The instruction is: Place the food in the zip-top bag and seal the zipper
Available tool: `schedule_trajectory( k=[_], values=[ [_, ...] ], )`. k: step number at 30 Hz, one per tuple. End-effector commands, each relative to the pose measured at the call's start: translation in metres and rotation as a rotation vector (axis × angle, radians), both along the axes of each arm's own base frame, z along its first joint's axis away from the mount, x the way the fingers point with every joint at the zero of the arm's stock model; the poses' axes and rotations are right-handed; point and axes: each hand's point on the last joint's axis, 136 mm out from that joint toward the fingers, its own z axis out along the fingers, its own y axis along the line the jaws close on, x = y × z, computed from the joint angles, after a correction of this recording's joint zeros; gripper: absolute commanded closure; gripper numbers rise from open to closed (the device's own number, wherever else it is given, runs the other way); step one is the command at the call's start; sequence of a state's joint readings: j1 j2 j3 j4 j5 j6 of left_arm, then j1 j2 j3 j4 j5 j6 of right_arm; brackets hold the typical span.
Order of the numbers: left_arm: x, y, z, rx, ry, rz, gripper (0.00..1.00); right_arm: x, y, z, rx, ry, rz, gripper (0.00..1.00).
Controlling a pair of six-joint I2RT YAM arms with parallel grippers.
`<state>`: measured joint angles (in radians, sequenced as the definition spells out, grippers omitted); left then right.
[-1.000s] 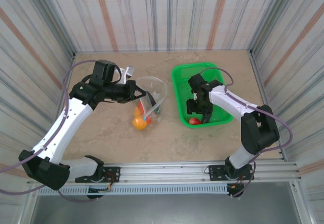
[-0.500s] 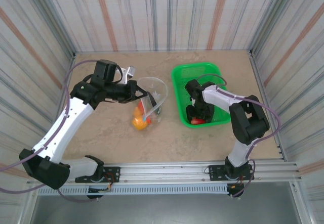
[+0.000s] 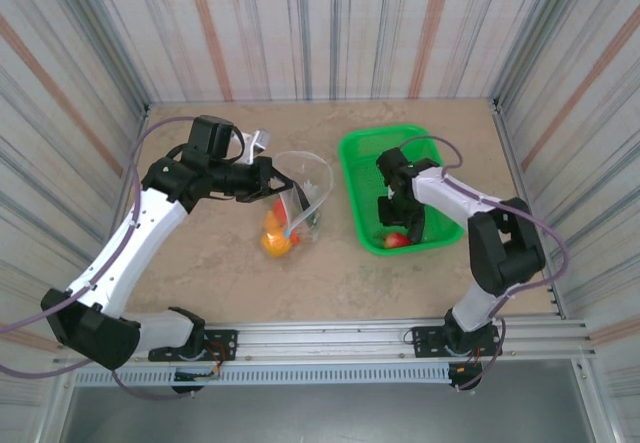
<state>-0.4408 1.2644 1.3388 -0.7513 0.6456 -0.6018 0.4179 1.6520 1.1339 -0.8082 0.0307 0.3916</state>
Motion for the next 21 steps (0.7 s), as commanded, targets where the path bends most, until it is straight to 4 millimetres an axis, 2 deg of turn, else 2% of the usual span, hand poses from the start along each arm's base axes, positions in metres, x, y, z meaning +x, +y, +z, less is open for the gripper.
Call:
schedule_trajectory(
  k=[1,3,5,7,8,11,13,15,21],
  values=[
    [-0.002,-0.003,0.011,-0.007,-0.027,-0.021,1.0,0.013,-0.008,0.034,0.043,-0.096,-0.078,0.62],
    [-0.003,-0.002,0.011,-0.006,-0.03,-0.021,1.0,0.011,-0.009,0.042,0.072,-0.099,-0.108,0.61],
    [-0.003,-0.001,0.011,-0.003,-0.033,-0.019,1.0,0.002,-0.002,0.045,0.105,-0.056,-0.106,0.51],
    [-0.004,0.0,0.009,0.0,-0.031,-0.014,1.0,-0.015,0.009,0.041,0.132,0.017,-0.064,0.39],
    [-0.004,0.0,0.008,-0.002,-0.03,-0.014,1.0,-0.023,0.012,0.036,0.123,0.04,-0.05,0.37],
    [-0.004,-0.003,0.004,-0.018,-0.01,-0.015,1.0,-0.043,0.008,0.028,0.031,0.09,-0.082,0.28],
    [-0.005,-0.005,0.004,-0.031,0.001,-0.024,1.0,-0.052,0.005,0.029,0.01,0.107,-0.169,0.23],
    [-0.005,-0.006,0.004,-0.033,0.006,-0.025,1.0,-0.056,-0.001,0.031,-0.03,0.112,-0.248,0.19],
    [-0.005,-0.005,0.005,-0.035,0.001,-0.025,1.0,-0.068,0.006,0.025,-0.088,0.212,-0.311,0.19]
  ],
)
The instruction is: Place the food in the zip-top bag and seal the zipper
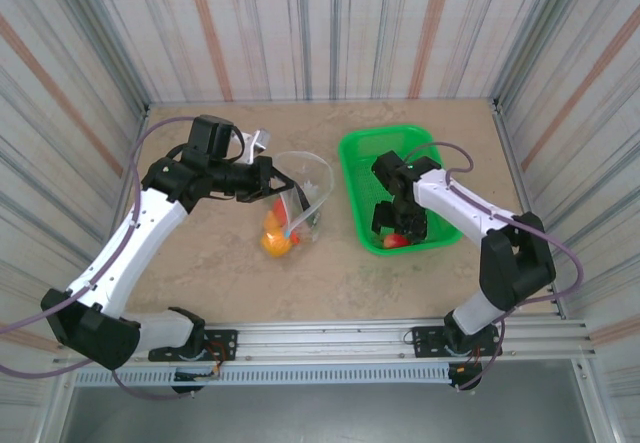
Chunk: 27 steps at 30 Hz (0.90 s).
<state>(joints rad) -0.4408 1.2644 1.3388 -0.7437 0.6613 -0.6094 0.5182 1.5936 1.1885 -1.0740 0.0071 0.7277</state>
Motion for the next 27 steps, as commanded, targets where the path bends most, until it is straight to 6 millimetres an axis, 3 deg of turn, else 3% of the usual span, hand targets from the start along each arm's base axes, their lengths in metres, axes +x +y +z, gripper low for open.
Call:
schedule_trajectory(
  k=[1,6,12,18,23,27],
  values=[
    [-0.004,-0.003,0.003,-0.019,-0.005,-0.014,1.0,-0.012,0.0,-0.003,-0.056,0.083,-0.071,0.19],
    [-0.003,-0.004,0.005,-0.023,-0.008,-0.013,1.0,-0.007,0.011,-0.019,-0.024,0.108,-0.08,0.2],
    [0.0,-0.009,0.011,-0.044,0.002,-0.022,1.0,0.019,0.01,-0.049,-0.073,0.094,-0.052,0.22],
    [0.0,-0.009,0.011,-0.044,0.005,-0.021,1.0,0.044,0.006,-0.071,-0.058,0.063,-0.064,0.3],
    [0.0,-0.007,0.008,-0.033,0.005,-0.016,1.0,0.052,0.001,-0.077,-0.079,0.038,-0.06,0.39],
    [0.001,-0.008,0.007,-0.031,0.006,-0.018,1.0,0.059,-0.004,-0.068,-0.089,-0.008,-0.054,0.44]
  ],
)
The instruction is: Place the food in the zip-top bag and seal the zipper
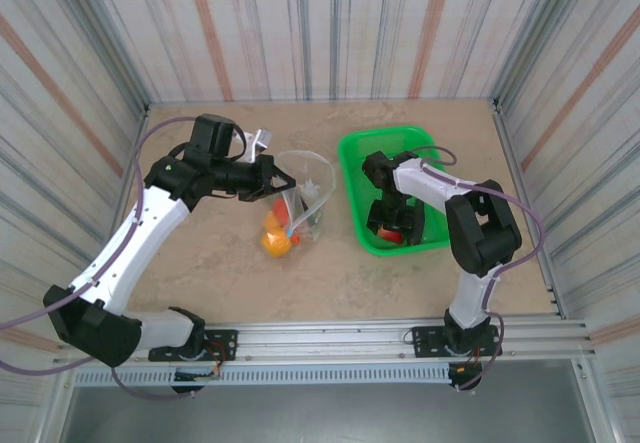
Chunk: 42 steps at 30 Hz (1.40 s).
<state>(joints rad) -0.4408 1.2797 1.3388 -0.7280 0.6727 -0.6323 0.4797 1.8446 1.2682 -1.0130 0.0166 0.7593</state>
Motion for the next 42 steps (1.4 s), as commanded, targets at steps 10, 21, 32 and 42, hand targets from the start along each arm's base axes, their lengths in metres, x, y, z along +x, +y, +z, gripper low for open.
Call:
schedule_trajectory(
  k=[10,21,32,42],
  values=[
    [-0.001,-0.001,0.012,0.002,-0.032,-0.01,1.0,0.049,-0.01,0.063,0.02,-0.337,0.062,0.43],
    [-0.004,0.001,0.011,0.005,-0.007,0.005,1.0,0.048,0.024,0.221,0.232,-0.776,0.297,0.43],
    [-0.002,0.0,0.015,0.01,-0.01,0.012,1.0,0.016,0.147,0.317,0.765,-0.888,0.512,0.43],
    [-0.005,0.005,0.019,0.027,-0.034,0.014,1.0,0.019,0.196,0.277,0.988,-0.722,0.421,0.43]
  ],
)
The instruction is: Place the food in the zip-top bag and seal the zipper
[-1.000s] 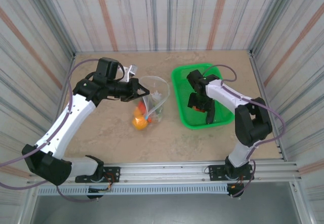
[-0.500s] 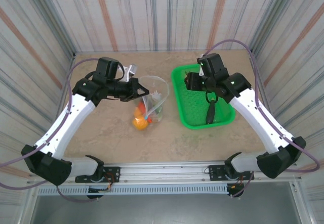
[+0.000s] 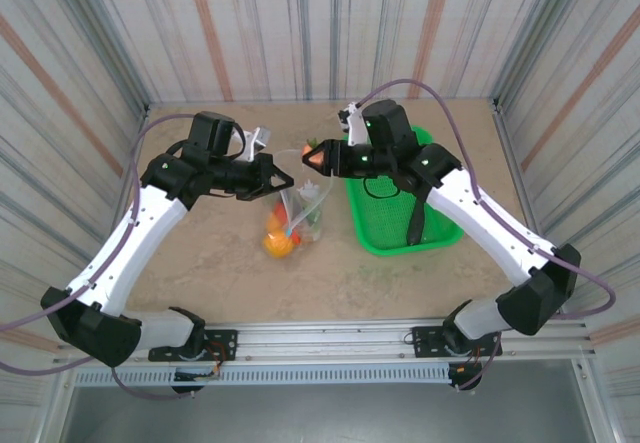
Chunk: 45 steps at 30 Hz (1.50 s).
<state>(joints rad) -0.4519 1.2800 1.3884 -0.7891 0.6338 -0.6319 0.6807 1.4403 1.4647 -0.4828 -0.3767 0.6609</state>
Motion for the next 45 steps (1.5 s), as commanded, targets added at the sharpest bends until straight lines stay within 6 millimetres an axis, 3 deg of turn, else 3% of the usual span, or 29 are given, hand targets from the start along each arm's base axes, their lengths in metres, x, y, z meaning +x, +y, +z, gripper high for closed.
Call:
schedule_trajectory(
  k=[1,8,13,17,21,28,33,41,45],
  values=[
    [-0.002,0.002,0.012,0.0,-0.037,-0.002,1.0,-0.005,0.017,-0.01,0.069,0.081,0.035,0.43],
    [0.0,0.01,0.018,0.004,-0.057,0.014,1.0,-0.015,0.018,-0.058,-0.103,0.136,0.025,0.41],
    [0.003,0.025,0.021,0.089,-0.115,0.045,1.0,-0.014,-0.007,-0.085,-0.363,0.122,-0.036,0.35],
    [0.005,0.034,0.025,0.144,-0.154,0.065,1.0,-0.012,-0.023,-0.093,-0.535,0.105,-0.064,0.29],
    [0.004,0.033,0.023,0.144,-0.143,0.058,1.0,-0.014,-0.022,-0.081,-0.565,0.058,-0.048,0.14],
    [0.002,0.029,0.021,0.128,-0.122,0.04,1.0,-0.022,-0.01,-0.058,-0.469,0.03,0.001,0.13],
    [0.0,0.024,0.015,0.119,-0.106,0.02,1.0,-0.032,0.002,-0.027,-0.34,-0.056,0.081,0.13],
    [-0.005,0.017,0.007,0.086,-0.084,0.005,1.0,-0.036,-0.003,0.031,-0.156,-0.172,0.126,0.1],
    [-0.008,0.012,0.008,0.048,-0.074,-0.007,1.0,-0.025,-0.029,0.032,-0.206,-0.188,0.031,0.12]
  ],
)
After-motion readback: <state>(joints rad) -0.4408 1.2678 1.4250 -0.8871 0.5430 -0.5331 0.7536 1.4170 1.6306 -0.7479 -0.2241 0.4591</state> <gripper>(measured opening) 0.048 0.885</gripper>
